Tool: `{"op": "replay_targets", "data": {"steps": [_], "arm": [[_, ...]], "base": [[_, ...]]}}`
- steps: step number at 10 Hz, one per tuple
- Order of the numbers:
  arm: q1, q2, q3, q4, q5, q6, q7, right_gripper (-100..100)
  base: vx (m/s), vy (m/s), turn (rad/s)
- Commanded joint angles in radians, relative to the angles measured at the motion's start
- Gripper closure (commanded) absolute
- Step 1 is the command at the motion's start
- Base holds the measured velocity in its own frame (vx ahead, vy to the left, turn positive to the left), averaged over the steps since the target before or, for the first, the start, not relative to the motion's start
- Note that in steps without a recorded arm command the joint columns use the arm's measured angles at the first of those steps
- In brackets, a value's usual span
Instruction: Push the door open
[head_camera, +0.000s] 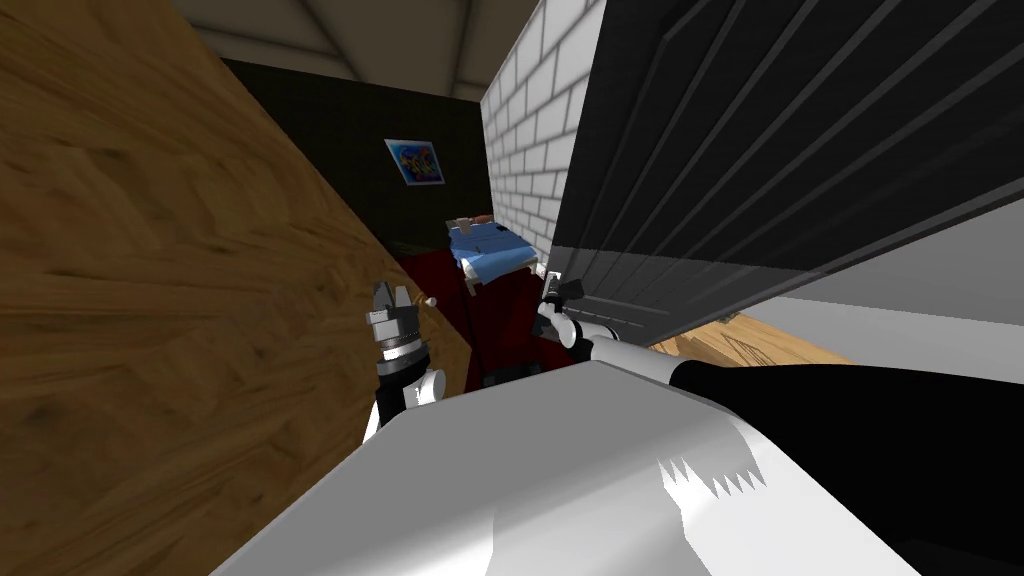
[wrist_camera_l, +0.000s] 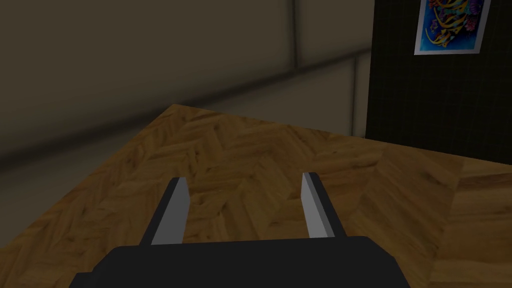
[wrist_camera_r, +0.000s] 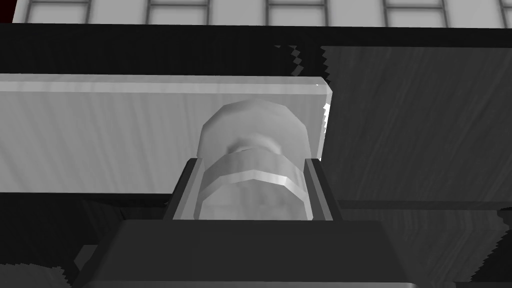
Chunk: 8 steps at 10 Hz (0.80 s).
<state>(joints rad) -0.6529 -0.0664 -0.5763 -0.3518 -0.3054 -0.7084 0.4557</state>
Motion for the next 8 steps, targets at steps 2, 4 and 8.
{"op": "replay_targets", "data": {"steps": [2, 4, 8], "arm": [[0.017, 0.005, -0.008, -0.052, -0.003, 0.021, 0.014, 100], [0.017, 0.005, -0.008, -0.054, -0.003, 0.021, 0.014, 100], [-0.001, 0.044, -0.057, -0.044, -0.023, 0.002, 0.080, 100]], "base": [[0.030, -0.009, -0.002], [-0.009, -0.003, 0.007], [0.159, 0.015, -0.095]]}}
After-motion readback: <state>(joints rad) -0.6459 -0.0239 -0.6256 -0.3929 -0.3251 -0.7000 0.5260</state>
